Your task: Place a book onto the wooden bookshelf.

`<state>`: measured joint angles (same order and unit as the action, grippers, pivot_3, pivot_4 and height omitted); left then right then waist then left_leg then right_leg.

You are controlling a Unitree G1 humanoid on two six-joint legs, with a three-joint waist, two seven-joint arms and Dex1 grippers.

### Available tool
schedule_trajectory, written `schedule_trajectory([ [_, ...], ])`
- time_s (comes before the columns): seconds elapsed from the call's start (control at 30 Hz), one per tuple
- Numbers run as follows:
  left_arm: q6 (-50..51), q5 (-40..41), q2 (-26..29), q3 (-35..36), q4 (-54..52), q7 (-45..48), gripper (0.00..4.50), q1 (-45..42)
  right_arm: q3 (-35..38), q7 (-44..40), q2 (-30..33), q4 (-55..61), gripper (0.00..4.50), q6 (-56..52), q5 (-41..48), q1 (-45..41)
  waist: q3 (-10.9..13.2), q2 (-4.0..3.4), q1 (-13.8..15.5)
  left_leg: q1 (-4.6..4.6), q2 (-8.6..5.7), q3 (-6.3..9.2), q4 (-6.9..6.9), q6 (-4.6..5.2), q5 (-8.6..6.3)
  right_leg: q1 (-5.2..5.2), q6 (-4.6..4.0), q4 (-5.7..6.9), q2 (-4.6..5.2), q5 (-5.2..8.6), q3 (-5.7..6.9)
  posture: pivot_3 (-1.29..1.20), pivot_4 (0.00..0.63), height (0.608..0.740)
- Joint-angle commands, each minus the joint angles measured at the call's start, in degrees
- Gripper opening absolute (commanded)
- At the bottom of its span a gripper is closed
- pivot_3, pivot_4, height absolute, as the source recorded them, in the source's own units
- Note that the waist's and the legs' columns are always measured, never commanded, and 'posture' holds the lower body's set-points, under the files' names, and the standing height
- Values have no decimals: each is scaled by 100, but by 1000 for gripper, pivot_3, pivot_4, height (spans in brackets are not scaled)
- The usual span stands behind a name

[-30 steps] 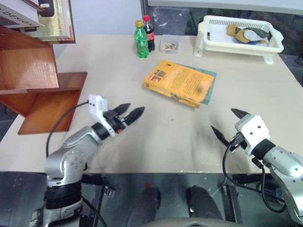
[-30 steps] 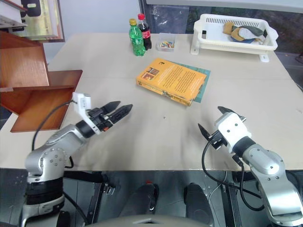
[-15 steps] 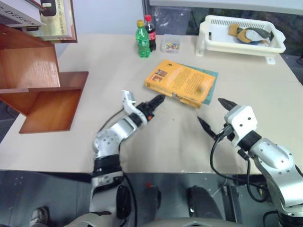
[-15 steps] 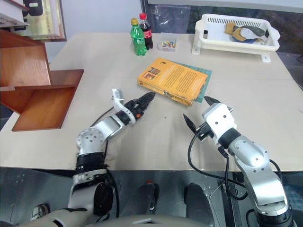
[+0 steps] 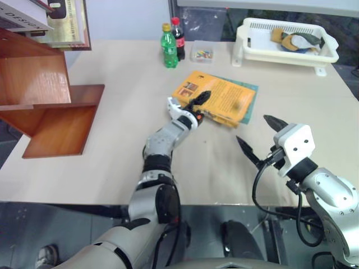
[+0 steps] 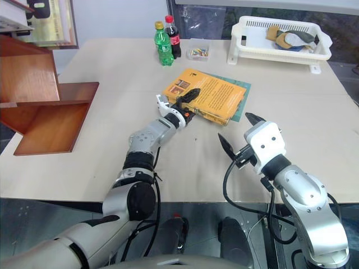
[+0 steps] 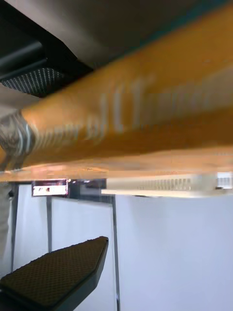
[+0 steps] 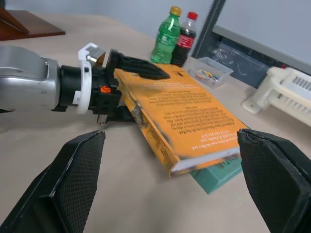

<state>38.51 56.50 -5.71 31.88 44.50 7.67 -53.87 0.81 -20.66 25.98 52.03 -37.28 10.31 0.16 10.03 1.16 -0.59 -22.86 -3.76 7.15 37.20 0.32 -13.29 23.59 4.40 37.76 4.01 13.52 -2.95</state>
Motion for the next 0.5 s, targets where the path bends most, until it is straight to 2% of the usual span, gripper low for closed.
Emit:
schedule_trajectory([
  [0.03, 20, 175, -52, 188, 198, -72, 3322, -182, 98, 89, 8, 321, 4500, 53, -17, 70, 0, 0, -1, 1, 0, 0, 0, 0, 0, 0, 0, 0, 0, 0, 0, 0, 150, 740],
  [0.07, 29, 173, -57, 221, 192, -86, 2781, -175, 100, 90, 10, 331, 4500, 67, -22, 107, 0, 0, -2, 0, 0, 0, 0, 0, 0, 0, 0, 1, 0, 0, 1, 0, 150, 740],
  [0.1, 54, 185, -57, 266, 181, -107, 2524, -166, 92, 92, 13, 329, 4500, 95, -36, 152, 0, 0, -2, 1, 0, 1, 0, 0, 0, 0, 0, 1, -1, 0, 1, 0, 150, 740],
  [0.13, 84, 195, -65, 292, 146, -128, 2000, -143, 89, 90, 17, 329, 4500, 133, -49, 208, 0, 0, -2, 0, 1, 0, 0, 0, 0, 0, 0, 1, 0, 0, 0, 0, 150, 740],
  [0.17, 110, 198, -70, 309, 114, -153, 1660, -123, 85, 87, 23, 321, 4500, 165, -63, 247, 0, 0, -2, 0, 1, 0, 0, -1, 1, -1, 0, 0, 0, 0, 0, 0, 150, 740],
  [0.3, 240, 350, -136, 413, -175, -385, 1660, 10, 57, 73, 20, 233, 4500, 290, -117, 296, 0, -1, -13, 3, 1, 4, 0, -1, 1, 0, 1, 1, 0, 0, -3, 0, 150, 740],
  [0.5, 646, 827, -317, 533, -1257, -1104, 1660, 578, 48, 41, 23, 139, 4500, 430, -136, 334, 0, -1, -26, 5, 8, 18, -1, -17, 10, 0, 1, 2, -2, 0, -10, 0, 150, 740],
])
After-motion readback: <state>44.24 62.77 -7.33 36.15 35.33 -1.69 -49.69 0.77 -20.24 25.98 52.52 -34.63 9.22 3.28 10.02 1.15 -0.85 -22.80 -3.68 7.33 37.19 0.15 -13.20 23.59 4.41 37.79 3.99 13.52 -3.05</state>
